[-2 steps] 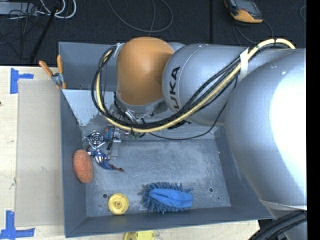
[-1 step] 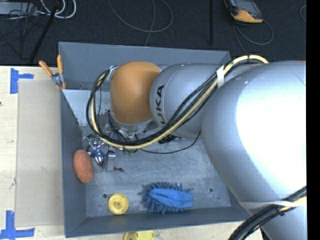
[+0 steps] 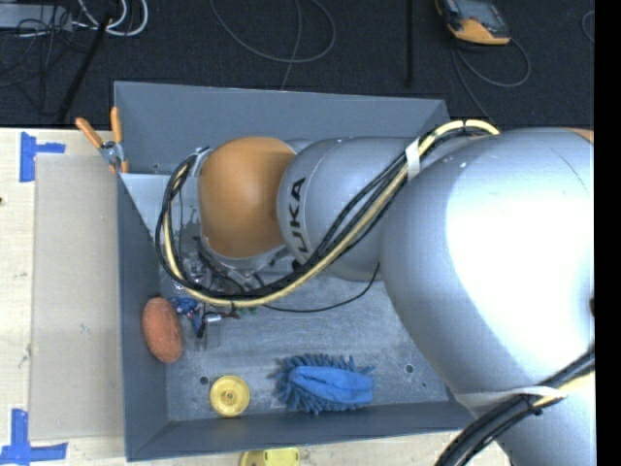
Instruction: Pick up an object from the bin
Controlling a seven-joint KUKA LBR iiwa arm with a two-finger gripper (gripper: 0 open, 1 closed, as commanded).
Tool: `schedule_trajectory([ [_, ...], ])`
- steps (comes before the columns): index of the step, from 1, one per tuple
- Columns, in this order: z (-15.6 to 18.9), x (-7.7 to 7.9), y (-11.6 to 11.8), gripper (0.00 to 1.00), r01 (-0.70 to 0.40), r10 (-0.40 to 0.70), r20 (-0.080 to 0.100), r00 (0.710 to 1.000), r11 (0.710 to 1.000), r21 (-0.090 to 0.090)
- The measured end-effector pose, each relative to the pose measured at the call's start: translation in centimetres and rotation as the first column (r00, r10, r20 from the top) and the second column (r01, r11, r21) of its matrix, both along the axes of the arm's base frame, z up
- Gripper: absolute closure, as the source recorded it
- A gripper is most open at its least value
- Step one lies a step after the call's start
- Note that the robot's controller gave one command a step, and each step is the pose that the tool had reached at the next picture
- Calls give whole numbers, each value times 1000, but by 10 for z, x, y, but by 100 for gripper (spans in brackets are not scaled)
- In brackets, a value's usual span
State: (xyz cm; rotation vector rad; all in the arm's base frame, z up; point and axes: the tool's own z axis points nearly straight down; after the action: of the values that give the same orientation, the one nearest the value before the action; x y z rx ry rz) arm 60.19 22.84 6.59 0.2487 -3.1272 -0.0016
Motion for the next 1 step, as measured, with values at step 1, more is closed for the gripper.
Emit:
schedule_trajectory([
  [1,7,13,-3,100,177,-177,9,984,984,1],
])
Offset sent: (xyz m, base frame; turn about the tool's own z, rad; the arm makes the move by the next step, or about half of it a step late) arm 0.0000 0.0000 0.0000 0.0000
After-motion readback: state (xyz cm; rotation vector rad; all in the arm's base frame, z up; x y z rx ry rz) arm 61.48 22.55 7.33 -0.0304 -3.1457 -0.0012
